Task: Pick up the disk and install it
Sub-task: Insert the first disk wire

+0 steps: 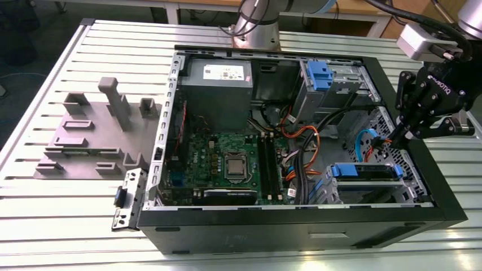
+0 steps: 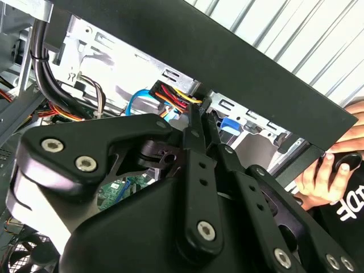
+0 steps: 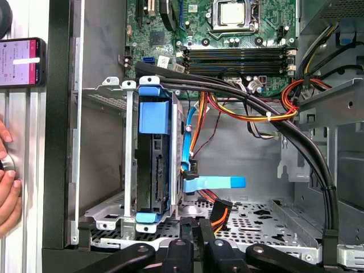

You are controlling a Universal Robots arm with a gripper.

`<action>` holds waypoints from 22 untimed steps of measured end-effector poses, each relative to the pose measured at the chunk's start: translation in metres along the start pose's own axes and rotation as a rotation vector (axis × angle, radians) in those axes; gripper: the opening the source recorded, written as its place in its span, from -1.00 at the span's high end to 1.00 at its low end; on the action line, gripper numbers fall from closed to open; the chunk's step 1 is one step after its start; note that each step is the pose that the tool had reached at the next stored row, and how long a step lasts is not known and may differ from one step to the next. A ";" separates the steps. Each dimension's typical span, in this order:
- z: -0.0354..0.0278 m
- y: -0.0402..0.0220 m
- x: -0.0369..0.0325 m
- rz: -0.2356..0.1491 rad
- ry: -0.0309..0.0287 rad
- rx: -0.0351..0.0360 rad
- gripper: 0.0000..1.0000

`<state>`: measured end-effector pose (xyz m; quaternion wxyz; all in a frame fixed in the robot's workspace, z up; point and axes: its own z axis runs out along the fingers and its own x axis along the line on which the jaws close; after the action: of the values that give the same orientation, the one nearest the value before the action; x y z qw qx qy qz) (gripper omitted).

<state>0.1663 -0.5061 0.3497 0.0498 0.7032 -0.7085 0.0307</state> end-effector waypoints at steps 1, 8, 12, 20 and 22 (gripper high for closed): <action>0.0002 -0.0001 0.0000 0.000 -0.0004 -0.0001 0.66; 0.0005 -0.0024 -0.0001 0.000 -0.0001 -0.0017 0.52; 0.0005 -0.0043 -0.0001 0.000 0.0000 -0.0033 0.52; -0.0003 -0.0002 0.0000 0.000 0.0000 -0.0028 0.66; -0.0004 0.0046 0.0001 0.000 -0.0002 -0.0012 0.66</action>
<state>0.1617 -0.5061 0.3502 0.0502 0.7033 -0.7085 0.0302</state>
